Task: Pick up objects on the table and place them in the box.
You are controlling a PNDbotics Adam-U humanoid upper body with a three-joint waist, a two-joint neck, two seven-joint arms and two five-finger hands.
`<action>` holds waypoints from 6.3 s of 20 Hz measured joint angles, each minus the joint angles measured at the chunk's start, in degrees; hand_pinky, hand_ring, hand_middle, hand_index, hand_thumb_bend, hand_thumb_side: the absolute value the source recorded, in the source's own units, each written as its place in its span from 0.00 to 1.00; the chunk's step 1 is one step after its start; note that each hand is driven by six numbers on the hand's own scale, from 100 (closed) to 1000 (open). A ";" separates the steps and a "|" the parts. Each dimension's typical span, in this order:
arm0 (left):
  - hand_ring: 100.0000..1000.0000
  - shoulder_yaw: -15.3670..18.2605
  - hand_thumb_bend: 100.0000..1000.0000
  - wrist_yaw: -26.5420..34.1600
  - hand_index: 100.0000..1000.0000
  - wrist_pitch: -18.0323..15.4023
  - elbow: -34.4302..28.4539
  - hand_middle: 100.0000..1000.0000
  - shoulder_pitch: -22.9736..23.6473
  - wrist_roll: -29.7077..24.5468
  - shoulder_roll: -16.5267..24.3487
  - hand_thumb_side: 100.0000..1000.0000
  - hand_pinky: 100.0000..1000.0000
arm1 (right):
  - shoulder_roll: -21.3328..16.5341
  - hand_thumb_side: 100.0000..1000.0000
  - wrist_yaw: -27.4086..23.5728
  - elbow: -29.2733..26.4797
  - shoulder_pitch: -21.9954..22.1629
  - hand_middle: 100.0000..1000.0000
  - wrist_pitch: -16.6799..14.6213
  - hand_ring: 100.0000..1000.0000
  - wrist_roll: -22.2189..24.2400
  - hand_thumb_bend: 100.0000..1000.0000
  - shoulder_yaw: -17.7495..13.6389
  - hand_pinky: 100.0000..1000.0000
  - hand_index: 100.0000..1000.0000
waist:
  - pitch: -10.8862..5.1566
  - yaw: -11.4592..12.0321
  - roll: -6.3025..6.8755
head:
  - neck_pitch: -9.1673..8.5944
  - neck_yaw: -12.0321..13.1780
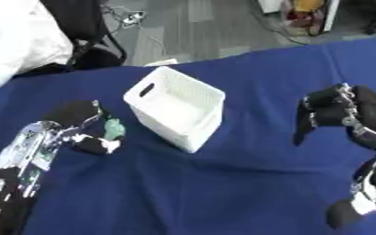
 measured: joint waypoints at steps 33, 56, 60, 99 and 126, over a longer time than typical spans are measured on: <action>0.00 -0.11 0.00 0.07 0.13 -0.60 -0.43 0.00 0.05 0.67 2.46 0.53 0.00 | -0.01 1.00 0.00 0.00 0.02 0.35 0.22 0.29 0.23 0.84 0.00 0.00 0.44 | -0.05 0.05 0.00 | 0.47 0.02; 0.00 -0.49 0.01 4.33 0.13 -1.32 -3.37 0.00 -3.31 6.98 4.02 0.46 0.00 | -0.03 1.00 0.05 0.00 0.03 0.35 0.21 0.29 0.24 0.84 0.00 0.00 0.44 | -0.17 -0.13 0.19 | 0.75 0.02; 0.00 -1.46 0.03 5.18 0.13 -2.53 -2.02 0.00 -5.94 9.03 4.02 0.45 0.00 | -0.03 1.00 -0.02 0.00 -0.02 0.36 0.13 0.29 0.34 0.84 0.05 0.00 0.44 | -0.18 -0.46 0.29 | 0.75 0.01; 0.00 -1.71 0.15 -8.76 0.22 -15.05 31.29 0.04 -23.20 33.89 -3.06 0.40 0.00 | 0.43 1.00 -2.62 0.00 -2.55 0.35 0.99 0.29 1.55 0.84 1.06 0.00 0.44 | 0.20 -3.59 1.02 | -3.20 0.01; 0.56 -0.67 0.24 63.59 0.77 -27.67 -19.42 0.74 6.44 15.95 0.44 0.59 0.44 | 0.53 1.00 -0.84 0.00 0.10 0.35 0.02 0.27 0.04 0.84 -0.05 0.00 0.44 | 1.06 0.86 -2.19 | -4.23 -0.42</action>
